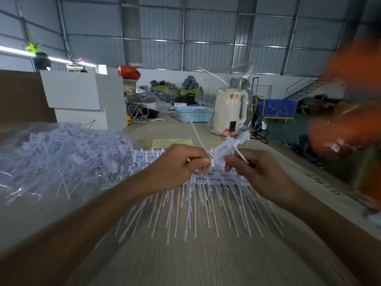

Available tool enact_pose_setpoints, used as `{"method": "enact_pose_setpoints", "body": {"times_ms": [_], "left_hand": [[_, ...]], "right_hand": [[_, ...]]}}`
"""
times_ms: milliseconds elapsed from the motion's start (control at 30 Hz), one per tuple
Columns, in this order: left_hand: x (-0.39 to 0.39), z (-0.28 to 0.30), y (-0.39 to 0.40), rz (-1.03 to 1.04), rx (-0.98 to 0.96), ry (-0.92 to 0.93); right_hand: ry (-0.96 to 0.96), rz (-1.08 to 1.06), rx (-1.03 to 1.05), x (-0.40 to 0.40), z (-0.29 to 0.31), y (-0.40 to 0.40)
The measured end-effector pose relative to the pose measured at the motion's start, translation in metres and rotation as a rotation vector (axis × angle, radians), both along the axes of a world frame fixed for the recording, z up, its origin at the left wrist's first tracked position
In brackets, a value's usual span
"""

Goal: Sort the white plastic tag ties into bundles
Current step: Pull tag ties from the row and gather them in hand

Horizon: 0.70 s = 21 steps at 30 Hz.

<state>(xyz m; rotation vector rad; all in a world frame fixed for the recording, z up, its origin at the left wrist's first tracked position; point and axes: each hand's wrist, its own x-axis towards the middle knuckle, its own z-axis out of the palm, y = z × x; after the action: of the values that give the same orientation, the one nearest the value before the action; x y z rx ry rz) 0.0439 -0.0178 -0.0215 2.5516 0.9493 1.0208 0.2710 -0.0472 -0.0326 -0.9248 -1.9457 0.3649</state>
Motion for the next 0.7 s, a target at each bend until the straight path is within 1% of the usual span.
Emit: {"method": "enact_pose_setpoints", "body": {"times_ms": [100,200,367,467,500,600,700], "left_hand": [[0.001,0.003,-0.001,0.009,-0.012,-0.039],[0.001,0.004,-0.003,0.023,0.057,0.014],[0.0,0.008,-0.008,-0.026,0.12,0.232],[-0.002,0.012,-0.007,-0.032,0.122,0.379],[-0.003,0.014,-0.006,-0.034,0.126,0.413],[-0.006,0.016,-0.006,-0.068,0.118,0.441],[0.0,0.016,-0.01,-0.088,0.129,0.444]], "right_hand": [[0.066,-0.008,-0.049,-0.002,-0.002,0.002],[0.009,-0.031,-0.051,-0.002,-0.004,0.005],[-0.11,-0.047,-0.076,0.001,-0.009,0.01],[-0.055,0.001,-0.208,-0.003,-0.014,0.01],[-0.058,0.01,-0.223,-0.004,-0.014,0.01],[-0.174,-0.082,-0.072,-0.001,-0.011,0.012],[-0.114,-0.175,0.007,0.008,-0.006,0.016]]}}
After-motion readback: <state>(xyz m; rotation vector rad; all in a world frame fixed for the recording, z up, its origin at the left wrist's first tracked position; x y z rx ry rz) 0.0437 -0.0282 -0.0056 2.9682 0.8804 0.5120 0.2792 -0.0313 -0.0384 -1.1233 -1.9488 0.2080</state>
